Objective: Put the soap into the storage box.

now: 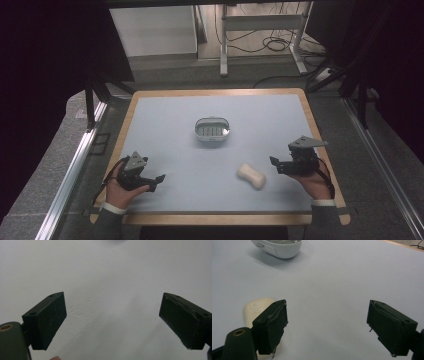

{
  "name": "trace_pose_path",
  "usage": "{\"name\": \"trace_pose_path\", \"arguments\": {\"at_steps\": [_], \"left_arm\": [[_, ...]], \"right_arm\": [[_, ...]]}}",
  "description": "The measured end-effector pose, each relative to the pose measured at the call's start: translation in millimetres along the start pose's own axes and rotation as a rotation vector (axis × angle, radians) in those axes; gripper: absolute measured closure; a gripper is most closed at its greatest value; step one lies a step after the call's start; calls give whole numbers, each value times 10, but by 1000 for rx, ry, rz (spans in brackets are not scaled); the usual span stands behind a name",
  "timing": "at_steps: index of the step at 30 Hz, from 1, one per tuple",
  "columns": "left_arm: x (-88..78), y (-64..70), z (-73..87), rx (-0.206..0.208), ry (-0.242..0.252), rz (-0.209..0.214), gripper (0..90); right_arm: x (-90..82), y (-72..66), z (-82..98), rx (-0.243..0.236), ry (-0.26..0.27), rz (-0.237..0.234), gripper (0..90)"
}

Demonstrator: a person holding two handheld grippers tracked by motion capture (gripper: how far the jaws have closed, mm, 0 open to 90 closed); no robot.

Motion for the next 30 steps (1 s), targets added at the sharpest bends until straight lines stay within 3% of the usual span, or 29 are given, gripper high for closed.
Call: {"name": "trace_pose_path", "arguments": {"at_steps": [5,16,24,30], "left_arm": [[3,17,-7,11,-4,3,79],[-4,22,-18,11,-1,5,79],[-14,14,-18,13,-3,3,79],[-34,2,-28,9,3,3,80]], "right_arm": [[10,-27,-37,-7,-7,-21,165],[58,-162,-175,-54,-78,-99,165],[189,-374,-178,-105,-169,-175,166],[278,-436,-156,-130,-222,-194,166]]}}
Point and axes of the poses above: each handheld gripper's, and its own axes: x roughly forward along the jaws, z roughly out of its underside, y roughly to its right, the point moved 8 cm from there along x, roughly forward along the jaws, and after that the axes turned 13 degrees about y, right-handed, at the moved point
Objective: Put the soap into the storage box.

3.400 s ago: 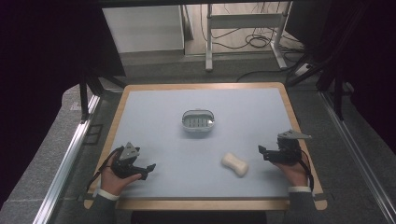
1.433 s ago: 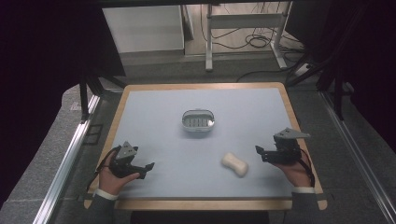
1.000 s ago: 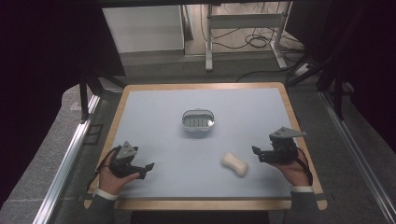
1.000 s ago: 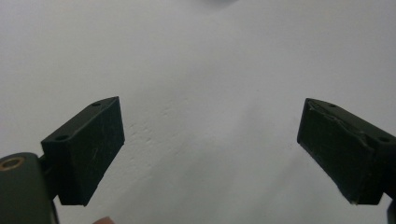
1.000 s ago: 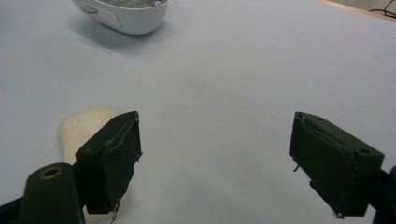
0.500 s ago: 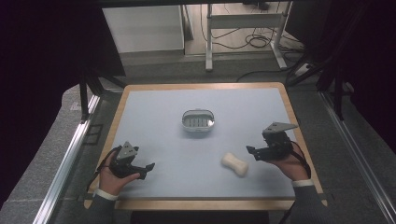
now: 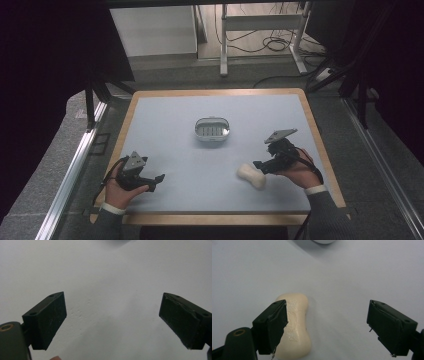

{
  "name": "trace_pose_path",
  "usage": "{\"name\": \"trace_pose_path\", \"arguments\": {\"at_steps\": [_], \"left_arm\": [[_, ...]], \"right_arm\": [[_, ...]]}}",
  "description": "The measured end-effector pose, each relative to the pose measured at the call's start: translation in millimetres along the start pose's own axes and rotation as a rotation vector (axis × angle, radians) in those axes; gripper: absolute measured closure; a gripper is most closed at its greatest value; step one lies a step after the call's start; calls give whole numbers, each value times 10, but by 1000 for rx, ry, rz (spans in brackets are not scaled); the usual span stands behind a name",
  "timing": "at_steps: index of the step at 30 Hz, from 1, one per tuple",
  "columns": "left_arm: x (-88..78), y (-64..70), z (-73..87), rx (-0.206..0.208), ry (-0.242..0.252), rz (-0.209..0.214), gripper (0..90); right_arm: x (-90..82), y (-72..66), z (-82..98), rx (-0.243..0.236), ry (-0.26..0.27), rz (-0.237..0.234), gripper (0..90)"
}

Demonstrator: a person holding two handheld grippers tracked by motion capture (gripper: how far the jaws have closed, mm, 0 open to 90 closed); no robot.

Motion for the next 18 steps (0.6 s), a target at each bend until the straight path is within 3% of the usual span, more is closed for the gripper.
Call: {"name": "trace_pose_path", "arguments": {"at_steps": [6,18], "left_arm": [[14,7,9,-1,-2,3,79],[19,14,11,3,-5,2,79]], "right_arm": [[61,-44,3,-14,-32,-11,175],[211,-212,80,-21,-145,-56,207]]}}
Point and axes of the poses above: each handheld gripper's, and its own axes: x roughly forward along the jaws, z roughly out of its underside, y roughly to its right, the point moved 8 cm from there along x, roughly forward along the jaws, and after that the axes turned 13 degrees about y, right-handed, at the moved point
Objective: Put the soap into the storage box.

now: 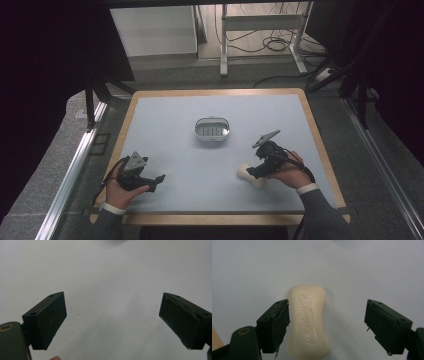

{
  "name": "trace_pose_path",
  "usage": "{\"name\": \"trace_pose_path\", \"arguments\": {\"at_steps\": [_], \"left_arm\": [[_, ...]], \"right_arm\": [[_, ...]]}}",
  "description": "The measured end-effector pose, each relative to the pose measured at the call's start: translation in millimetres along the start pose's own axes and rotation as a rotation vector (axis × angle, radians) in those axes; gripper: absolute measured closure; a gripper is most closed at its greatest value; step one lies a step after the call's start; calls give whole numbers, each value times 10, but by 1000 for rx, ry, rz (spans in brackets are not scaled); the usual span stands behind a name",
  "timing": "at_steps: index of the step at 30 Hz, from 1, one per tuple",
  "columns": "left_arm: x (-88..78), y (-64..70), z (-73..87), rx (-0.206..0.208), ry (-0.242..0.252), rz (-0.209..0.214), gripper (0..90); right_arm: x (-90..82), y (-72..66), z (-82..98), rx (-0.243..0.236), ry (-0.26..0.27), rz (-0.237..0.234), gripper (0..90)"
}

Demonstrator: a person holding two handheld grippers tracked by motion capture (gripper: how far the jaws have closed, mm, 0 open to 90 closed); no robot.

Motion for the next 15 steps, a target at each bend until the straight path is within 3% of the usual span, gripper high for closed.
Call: {"name": "trace_pose_path", "arguments": {"at_steps": [15], "left_arm": [[4,12,0,5,-2,4,79]], "right_arm": [[181,-149,137,-9,-129,-27,269]]}}
Point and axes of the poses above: each handheld gripper's, and its own axes: x roughly forward along the jaws, z roughly out of its underside, y roughly to its right, the point moved 8 cm from there along x, roughly forward along the jaws, and after that the axes turned 13 degrees about y, right-handed, at the moved point
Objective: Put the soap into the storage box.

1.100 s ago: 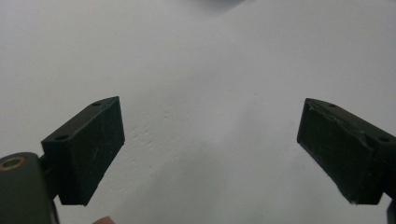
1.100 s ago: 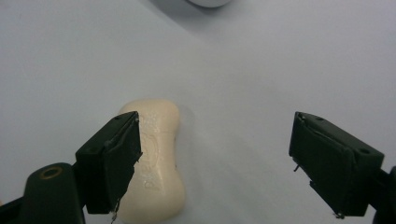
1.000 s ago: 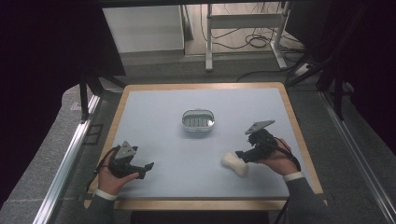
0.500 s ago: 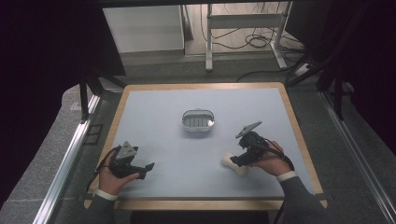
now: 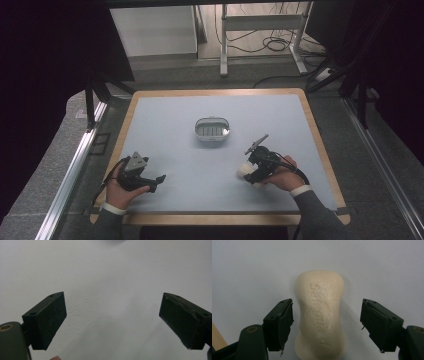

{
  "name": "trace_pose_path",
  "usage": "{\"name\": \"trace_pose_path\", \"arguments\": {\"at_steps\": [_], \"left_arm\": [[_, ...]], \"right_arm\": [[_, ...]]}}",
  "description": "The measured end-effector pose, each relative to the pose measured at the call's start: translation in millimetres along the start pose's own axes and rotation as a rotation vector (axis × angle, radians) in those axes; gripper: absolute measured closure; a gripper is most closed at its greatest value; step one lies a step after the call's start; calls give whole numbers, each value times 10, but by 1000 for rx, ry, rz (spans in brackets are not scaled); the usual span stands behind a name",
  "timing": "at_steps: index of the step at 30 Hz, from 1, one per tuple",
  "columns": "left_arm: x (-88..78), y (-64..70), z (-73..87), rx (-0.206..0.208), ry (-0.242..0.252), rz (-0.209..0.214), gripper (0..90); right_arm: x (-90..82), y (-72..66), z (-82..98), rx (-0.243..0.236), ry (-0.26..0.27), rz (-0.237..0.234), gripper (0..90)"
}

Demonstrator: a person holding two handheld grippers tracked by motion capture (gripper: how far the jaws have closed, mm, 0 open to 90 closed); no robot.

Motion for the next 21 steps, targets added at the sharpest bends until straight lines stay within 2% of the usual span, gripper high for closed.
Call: {"name": "trace_pose_path", "arguments": {"at_steps": [6,12,14,17,21], "left_arm": [[2,3,1,0,-2,-1,79],[19,21,8,9,-9,1,79],[15,18,6,9,-9,0,79],[13,16,5,6,-7,1,79],[28,30,15,17,-17,5,79]], "right_arm": [[52,-46,23,-4,-57,2,311],[112,-59,33,-10,-92,7,339],[144,-55,47,-13,-118,21,370],[158,-63,65,-21,-145,20,485],[161,-72,59,-20,-158,23,495]]}}
Point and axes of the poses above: each handheld gripper's, and its own axes: x roughly forward along the jaws, z roughly out of its underside, y roughly to its right, the point moved 8 cm from there along x, roughly forward along the jaws, and after that the axes turned 13 degrees about y, right-handed, at the moved point
